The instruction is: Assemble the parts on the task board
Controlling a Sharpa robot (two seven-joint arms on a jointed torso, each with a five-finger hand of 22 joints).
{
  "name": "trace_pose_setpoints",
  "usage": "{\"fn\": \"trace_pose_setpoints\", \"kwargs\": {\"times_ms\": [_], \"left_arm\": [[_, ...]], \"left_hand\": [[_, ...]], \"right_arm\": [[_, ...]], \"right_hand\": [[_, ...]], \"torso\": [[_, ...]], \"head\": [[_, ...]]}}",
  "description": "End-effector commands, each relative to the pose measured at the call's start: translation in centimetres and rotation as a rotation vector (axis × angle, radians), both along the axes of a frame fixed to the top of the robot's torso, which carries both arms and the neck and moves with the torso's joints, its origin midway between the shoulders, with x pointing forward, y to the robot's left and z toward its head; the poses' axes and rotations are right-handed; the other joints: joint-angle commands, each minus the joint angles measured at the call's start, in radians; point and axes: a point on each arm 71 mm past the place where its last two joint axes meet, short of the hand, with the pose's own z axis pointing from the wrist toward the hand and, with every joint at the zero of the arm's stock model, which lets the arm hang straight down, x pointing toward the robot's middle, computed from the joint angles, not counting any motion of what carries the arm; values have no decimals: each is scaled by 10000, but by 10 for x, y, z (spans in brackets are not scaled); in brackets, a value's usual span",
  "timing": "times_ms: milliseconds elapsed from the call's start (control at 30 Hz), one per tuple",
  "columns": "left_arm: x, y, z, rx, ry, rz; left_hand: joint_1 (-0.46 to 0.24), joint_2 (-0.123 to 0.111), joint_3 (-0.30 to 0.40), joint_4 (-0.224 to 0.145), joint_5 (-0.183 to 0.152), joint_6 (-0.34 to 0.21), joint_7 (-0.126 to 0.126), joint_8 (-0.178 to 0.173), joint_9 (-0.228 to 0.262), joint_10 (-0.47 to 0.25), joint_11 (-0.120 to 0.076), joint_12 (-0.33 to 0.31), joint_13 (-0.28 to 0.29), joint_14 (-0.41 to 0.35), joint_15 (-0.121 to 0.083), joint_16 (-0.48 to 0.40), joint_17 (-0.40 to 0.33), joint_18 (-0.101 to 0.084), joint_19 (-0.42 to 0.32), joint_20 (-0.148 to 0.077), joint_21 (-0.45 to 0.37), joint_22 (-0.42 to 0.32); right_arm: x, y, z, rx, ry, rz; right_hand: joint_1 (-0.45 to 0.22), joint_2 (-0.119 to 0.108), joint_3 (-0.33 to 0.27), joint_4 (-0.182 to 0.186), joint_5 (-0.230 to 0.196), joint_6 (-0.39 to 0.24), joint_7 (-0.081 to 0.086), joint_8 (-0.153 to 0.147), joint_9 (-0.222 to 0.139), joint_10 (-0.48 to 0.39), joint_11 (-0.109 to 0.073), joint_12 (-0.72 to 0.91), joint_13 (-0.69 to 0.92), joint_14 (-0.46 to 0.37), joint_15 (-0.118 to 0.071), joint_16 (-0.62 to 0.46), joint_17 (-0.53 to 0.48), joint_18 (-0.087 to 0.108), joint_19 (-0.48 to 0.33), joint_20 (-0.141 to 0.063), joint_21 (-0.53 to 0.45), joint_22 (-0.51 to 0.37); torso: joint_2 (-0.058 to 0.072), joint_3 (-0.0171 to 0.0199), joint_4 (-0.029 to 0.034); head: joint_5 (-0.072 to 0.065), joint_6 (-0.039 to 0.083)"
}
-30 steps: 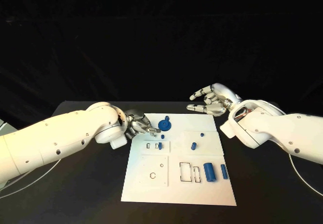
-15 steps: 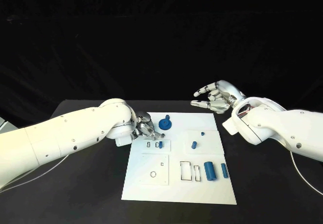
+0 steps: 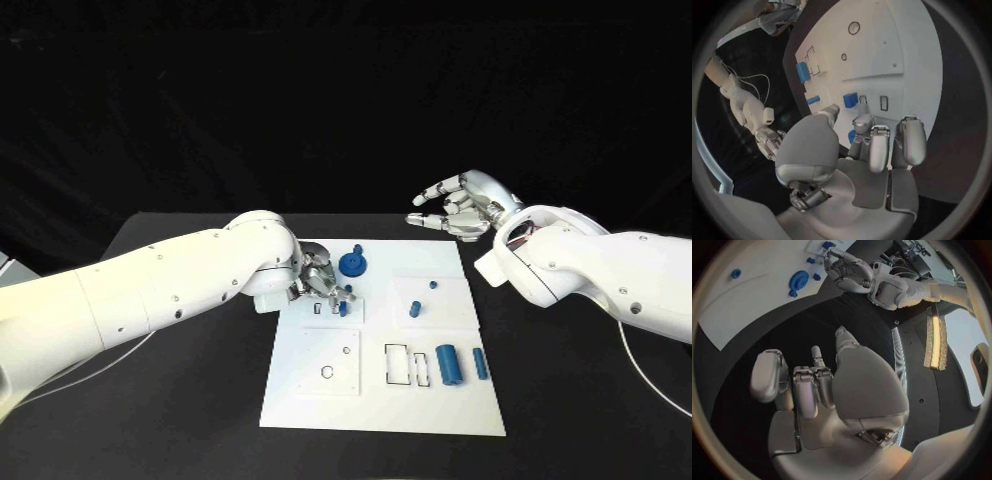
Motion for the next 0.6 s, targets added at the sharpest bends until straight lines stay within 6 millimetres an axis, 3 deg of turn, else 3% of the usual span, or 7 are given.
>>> {"fn": "trace_pose_setpoints", "kwargs": {"times_ms": [33, 600], "left_arm": [[-1, -3, -1, 210, 269, -291], [-5, -11, -2, 69, 473, -514]], "left_hand": [[-41, 87, -40, -28, -11, 15, -6, -14, 29, 28, -26, -15, -28, 912, 23, 33, 2316, -160, 36, 4, 34, 6], [388, 286, 39, -46, 31, 191, -105, 162, 327, 47, -109, -43, -32, 917, -42, 35, 2328, -165, 51, -23, 48, 44]], "right_arm": [[0, 1, 0, -42, 90, 146], [2, 4, -2, -107, 187, 183]], "right_hand": [[75, 66, 42, 4, 41, 2, -24, 46, 6, 682, 56, -26, 2262, 995, 79, -30, 2431, 87, -80, 23, -59, -7], [76, 94, 50, 2, 74, 3, -25, 50, 6, 674, 56, -35, 2254, 987, 78, -41, 2399, 96, -95, 23, -101, -34]], "torso": [[2, -2, 8], [-6, -11, 22]], "head": [[-19, -20], [-35, -68]]}}
